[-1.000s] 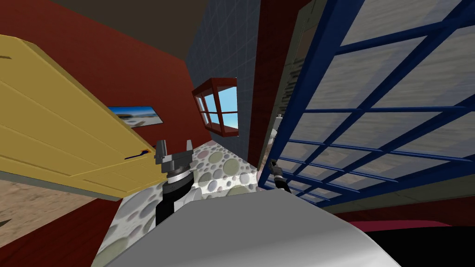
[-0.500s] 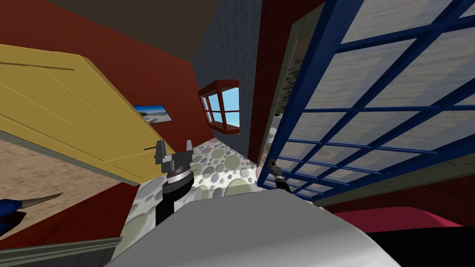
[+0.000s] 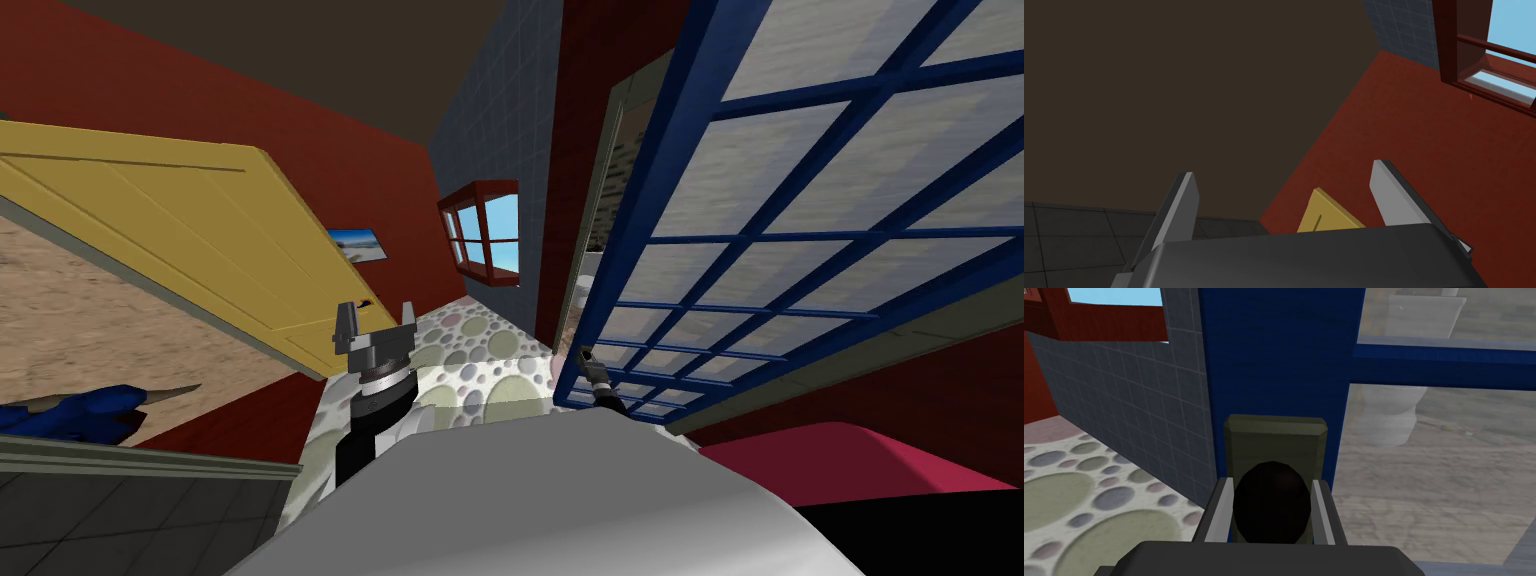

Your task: Pull the door open

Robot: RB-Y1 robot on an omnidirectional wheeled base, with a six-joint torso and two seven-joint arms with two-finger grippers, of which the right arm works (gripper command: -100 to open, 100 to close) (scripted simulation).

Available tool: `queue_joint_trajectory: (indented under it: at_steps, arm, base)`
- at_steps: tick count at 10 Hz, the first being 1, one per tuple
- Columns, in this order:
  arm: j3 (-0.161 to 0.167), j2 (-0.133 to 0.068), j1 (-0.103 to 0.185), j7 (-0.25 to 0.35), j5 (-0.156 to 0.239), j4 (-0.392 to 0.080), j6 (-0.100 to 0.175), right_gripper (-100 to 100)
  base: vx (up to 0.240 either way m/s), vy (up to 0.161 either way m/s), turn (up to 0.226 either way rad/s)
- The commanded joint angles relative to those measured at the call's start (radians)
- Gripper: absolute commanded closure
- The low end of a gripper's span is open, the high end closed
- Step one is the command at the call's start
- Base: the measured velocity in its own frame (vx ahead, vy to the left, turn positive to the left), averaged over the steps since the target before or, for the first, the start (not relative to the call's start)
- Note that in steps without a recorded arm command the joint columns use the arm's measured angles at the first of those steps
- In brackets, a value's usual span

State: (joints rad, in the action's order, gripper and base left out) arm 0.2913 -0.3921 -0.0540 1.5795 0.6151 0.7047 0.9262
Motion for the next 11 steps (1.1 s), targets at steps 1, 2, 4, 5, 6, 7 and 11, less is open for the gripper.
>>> queue_joint_trajectory:
  at_steps: [1, 2, 4, 5, 6, 7, 11]
  arm:
    - [0.02, -0.015, -0.012, 0.021, -0.011, 0.005, 0.017, 100]
    - [0.038, -0.029, -0.022, 0.04, -0.021, 0.009, 0.031, 100]
    - [0.063, -0.047, -0.035, 0.065, -0.034, 0.015, 0.05, 100]
    - [0.079, -0.06, -0.044, 0.081, -0.043, 0.019, 0.063, 100]
    - [0.087, -0.066, -0.048, 0.09, -0.047, 0.021, 0.069, 100]
    - [0.08, -0.06, -0.043, 0.081, -0.044, 0.017, 0.061, 100]
    - [0.135, -0.101, -0.079, 0.133, -0.07, 0.014, 0.126, 100]
  base:
    - [-0.255, -0.053, 0.121]
    - [-0.276, 0.0, 0.116]
    - [-0.226, -0.034, 0.083]
    - [-0.237, -0.011, 0.08]
    - [-0.216, -0.024, 0.053]
    - [-0.088, -0.011, 0.012]
    - [-0.19, -0.042, 0.108]
